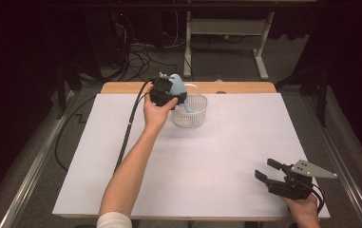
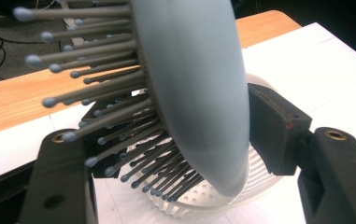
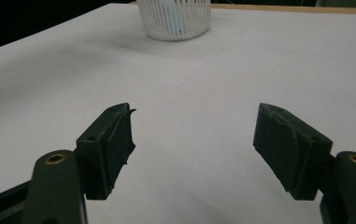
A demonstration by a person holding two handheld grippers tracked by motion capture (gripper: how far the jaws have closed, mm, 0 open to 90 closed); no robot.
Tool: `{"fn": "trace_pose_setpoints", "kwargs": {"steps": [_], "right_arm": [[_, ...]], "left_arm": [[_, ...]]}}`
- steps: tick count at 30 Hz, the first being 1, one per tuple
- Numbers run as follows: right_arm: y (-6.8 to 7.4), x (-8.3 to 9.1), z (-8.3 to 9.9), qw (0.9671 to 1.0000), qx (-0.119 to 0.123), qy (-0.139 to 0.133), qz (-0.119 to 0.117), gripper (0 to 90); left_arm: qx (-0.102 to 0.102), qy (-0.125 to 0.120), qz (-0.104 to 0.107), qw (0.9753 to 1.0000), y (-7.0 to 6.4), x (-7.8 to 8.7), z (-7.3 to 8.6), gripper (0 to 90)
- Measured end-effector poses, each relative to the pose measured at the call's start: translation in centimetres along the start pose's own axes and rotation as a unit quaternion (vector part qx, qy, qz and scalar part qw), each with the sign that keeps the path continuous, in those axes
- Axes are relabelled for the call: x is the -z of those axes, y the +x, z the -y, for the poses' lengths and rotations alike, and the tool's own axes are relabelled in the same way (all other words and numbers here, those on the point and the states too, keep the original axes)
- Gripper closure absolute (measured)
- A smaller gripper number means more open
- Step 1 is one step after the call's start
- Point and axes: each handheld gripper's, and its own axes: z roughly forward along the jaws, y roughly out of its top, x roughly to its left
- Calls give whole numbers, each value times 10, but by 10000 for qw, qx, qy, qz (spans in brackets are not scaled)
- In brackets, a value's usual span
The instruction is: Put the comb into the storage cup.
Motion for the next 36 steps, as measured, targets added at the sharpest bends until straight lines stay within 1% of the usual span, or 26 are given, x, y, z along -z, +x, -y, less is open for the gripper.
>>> {"fn": "trace_pose_setpoints", "kwargs": {"steps": [16, 22, 25, 26, 29, 33, 36], "right_arm": [[0, 0, 0, 10000, 3, -1, -10, 292], [0, 0, 0, 10000, 2, -8, -9, 292], [0, 0, 0, 10000, 3, -11, -11, 292], [0, 0, 0, 10000, 3, -9, -11, 292], [0, 0, 0, 10000, 2, -9, -11, 292], [0, 0, 0, 10000, 2, 2, -5, 291], [1, 0, 0, 10000, 9, 4, -1, 292]], "left_arm": [[51, 192, -115, 9997, 7, -2, 3, 321], [82, 246, -120, 9996, 9, -3, 4, 303], [204, 174, -118, 9996, 12, -4, 8, 302], [283, 182, -110, 9994, 15, -5, 10, 295], [331, 201, -104, 9992, 18, -4, 13, 285], [292, 272, -70, 9992, 20, -4, 14, 273], [275, 306, -96, 9991, 20, -5, 15, 267]]}}
